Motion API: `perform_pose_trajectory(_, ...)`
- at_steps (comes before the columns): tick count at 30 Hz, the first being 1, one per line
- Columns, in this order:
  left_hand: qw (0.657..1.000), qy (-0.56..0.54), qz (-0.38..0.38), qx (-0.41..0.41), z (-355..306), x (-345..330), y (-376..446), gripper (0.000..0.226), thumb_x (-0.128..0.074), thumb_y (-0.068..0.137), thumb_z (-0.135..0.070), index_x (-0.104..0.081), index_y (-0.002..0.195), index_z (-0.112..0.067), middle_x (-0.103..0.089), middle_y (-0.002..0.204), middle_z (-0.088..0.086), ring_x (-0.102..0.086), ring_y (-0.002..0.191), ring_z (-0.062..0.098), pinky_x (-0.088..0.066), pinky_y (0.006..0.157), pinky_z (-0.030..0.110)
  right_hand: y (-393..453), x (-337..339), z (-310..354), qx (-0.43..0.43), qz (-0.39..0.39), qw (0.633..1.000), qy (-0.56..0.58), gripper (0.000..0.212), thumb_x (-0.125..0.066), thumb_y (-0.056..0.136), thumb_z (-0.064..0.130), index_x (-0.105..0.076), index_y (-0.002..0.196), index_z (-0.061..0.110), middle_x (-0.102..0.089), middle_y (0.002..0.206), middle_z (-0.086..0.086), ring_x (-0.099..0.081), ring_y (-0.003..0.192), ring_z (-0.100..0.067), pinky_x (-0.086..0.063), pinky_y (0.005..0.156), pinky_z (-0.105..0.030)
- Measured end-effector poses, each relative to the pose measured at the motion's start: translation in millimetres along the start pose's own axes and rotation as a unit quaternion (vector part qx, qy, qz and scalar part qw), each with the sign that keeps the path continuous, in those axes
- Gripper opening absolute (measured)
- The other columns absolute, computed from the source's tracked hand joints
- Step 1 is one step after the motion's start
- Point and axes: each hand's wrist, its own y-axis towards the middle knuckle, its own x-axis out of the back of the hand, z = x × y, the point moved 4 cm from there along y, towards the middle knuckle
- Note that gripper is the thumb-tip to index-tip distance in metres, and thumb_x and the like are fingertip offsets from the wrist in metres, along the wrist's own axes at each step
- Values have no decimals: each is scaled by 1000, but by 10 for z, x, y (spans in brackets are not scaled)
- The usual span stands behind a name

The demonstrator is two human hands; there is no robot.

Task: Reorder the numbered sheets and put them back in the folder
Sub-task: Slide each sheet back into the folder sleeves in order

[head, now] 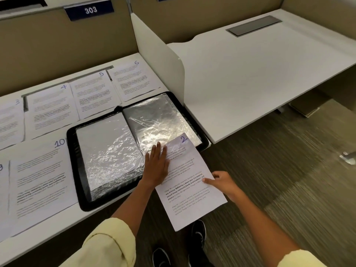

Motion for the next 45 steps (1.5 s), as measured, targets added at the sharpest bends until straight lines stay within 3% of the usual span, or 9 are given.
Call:
perform_pose_trajectory(6, 1000, 13, 18, 9, -37, 34, 43, 63, -21, 105, -44, -4, 158, -15, 10, 164, 10, 10, 151, 28, 1, 122, 50, -304, -153, -295, -11, -22, 973, 230, 47, -79, 79, 30, -65, 116, 7, -76, 103, -11, -74, 97, -29, -56, 93, -54)
perform_pose_trajectory(14, 1000, 5, 20, 0, -107, 50, 109, 59, -28, 106, -34, -8, 157, -11, 5, 164, 14, 5, 151, 32, -4, 121, 53, -563, -519, -669, -31, -63, 866, 496, 44, -72, 85, 6, -58, 127, 3, -71, 119, -16, -68, 113, -30, -60, 86, -47)
perform_pose_trajectory(22, 998, -66, -8, -14, -168, 143, 127, 57, -41, 103, -23, -20, 155, -9, -3, 164, 15, 0, 152, 31, -8, 120, 55, -673, -691, -651, -29, -73, 895, 440, 42, -71, 87, 0, -57, 126, 1, -73, 116, -12, -71, 106, -29, -62, 78, -40)
perform_pose_trajectory(25, 992, -97, -70, -27, -164, 201, 123, 39, -52, 98, -17, -49, 135, -7, -25, 158, 17, -20, 148, 34, -23, 116, 60, -657, -687, -583, -22, -91, 889, 449, 38, -70, 87, -1, -59, 124, 2, -74, 115, -12, -71, 106, -29, -62, 75, -39)
perform_pose_trajectory(29, 989, -93, -114, -31, -159, 255, 147, 14, -56, 92, -10, -61, 104, -6, -48, 144, 18, -44, 132, 36, -37, 106, 60, -629, -658, -467, -8, -97, 891, 443, 34, -70, 88, 0, -60, 121, 2, -74, 113, -11, -72, 104, -27, -62, 76, -39)
perform_pose_trajectory(35, 983, -122, -139, -16, -205, 348, 83, 3, -63, 90, -8, -66, 88, -8, -63, 122, 8, -52, 121, 27, -27, 114, 57, -452, -658, -221, 1, -87, 893, 441, 33, -69, 89, -1, -61, 120, 5, -74, 114, -10, -72, 103, -25, -62, 74, -37)
perform_pose_trajectory(39, 971, -174, -162, -37, -221, 457, 88, 10, -69, 82, -1, -66, 77, -9, -65, 90, 5, -59, 88, 22, -50, 85, 48, -266, -706, 16, -1, -77, 898, 432, 38, -70, 88, 1, -58, 123, 7, -71, 119, -10, -69, 109, -27, -59, 90, -49)
perform_pose_trajectory(42, 973, -170, -151, -34, -204, 442, 88, 4, -67, 86, -4, -69, 84, -7, -66, 103, 9, -58, 101, 25, -44, 95, 35, -220, -743, 91, -7, -64, 909, 412, 40, -73, 86, 4, -58, 123, 9, -70, 120, -9, -67, 112, -26, -53, 97, -56)
perform_pose_trajectory(45, 975, -174, -138, -15, -171, 432, 86, 6, -66, 89, -8, -71, 92, -5, -63, 119, 10, -51, 118, 26, -33, 99, 29, -277, -752, 30, -7, -44, 923, 382, 37, -72, 88, 5, -58, 121, 10, -71, 118, -8, -68, 110, -26, -59, 90, -48)
